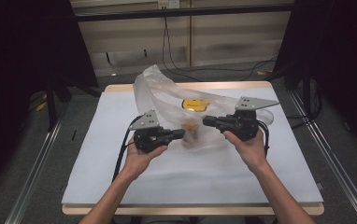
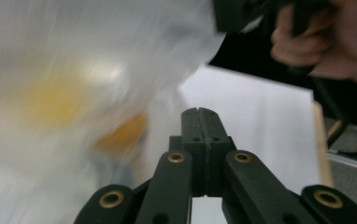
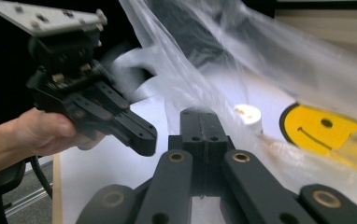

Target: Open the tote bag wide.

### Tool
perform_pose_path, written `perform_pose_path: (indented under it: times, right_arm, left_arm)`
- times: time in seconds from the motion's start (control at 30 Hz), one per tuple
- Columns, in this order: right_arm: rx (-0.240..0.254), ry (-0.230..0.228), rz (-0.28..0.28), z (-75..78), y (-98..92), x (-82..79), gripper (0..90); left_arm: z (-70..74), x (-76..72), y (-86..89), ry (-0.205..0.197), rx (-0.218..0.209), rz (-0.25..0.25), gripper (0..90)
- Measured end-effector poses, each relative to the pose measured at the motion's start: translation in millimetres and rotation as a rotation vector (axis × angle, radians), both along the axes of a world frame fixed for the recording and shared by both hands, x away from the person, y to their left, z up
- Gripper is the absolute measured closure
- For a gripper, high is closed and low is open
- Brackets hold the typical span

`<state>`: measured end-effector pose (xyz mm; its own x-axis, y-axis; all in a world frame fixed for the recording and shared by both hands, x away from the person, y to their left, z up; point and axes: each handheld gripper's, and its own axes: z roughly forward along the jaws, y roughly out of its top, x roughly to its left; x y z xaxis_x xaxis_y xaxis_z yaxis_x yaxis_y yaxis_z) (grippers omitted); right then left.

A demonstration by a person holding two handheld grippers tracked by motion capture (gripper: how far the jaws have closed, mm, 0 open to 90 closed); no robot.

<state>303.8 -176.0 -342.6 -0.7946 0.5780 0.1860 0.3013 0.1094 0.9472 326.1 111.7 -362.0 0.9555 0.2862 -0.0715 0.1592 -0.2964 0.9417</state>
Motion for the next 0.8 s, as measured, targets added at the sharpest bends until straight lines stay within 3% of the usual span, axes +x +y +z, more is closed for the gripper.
perform_pose_path:
  times: [0.07,0.27,0.43,0.5,0.63,0.7,0.73,0.8]
  right_arm:
    - [0.004,-0.016,-0.005,7.0,-1.2,-1.1,90.0]
    - [0.017,-0.031,-0.035,17.0,-3.5,6.2,90.0]
    - [0.044,-0.019,-0.053,20.5,-2.2,19.9,90.0]
    - [0.024,0.003,-0.053,16.8,2.6,26.4,90.0]
    - [-0.039,0.04,-0.071,0.3,9.6,35.1,90.0]
    - [-0.055,0.055,-0.08,-6.9,10.0,39.1,90.0]
    - [-0.059,0.068,-0.081,-11.5,10.2,42.5,90.0]
    - [-0.084,0.077,-0.083,-17.6,11.8,47.2,90.0]
  left_arm:
    - [6.4,-0.6,-2.4,-0.017,0.001,0.0,90.0]
    - [33.8,7.4,-15.7,-0.036,-0.056,-0.02,90.0]
    - [57.7,6.5,-25.8,-0.065,-0.094,-0.038,90.0]
    - [63.6,11.8,-29.1,-0.07,-0.088,-0.028,90.0]
    - [58.2,38.2,-27.4,-0.046,-0.049,0.074,90.0]
    - [49.1,53.4,-26.5,-0.013,-0.022,0.088,90.0]
    - [45.3,58.0,-26.4,-0.018,-0.005,0.105,90.0]
    - [37.5,66.9,-25.8,0.001,-0.006,0.119,90.0]
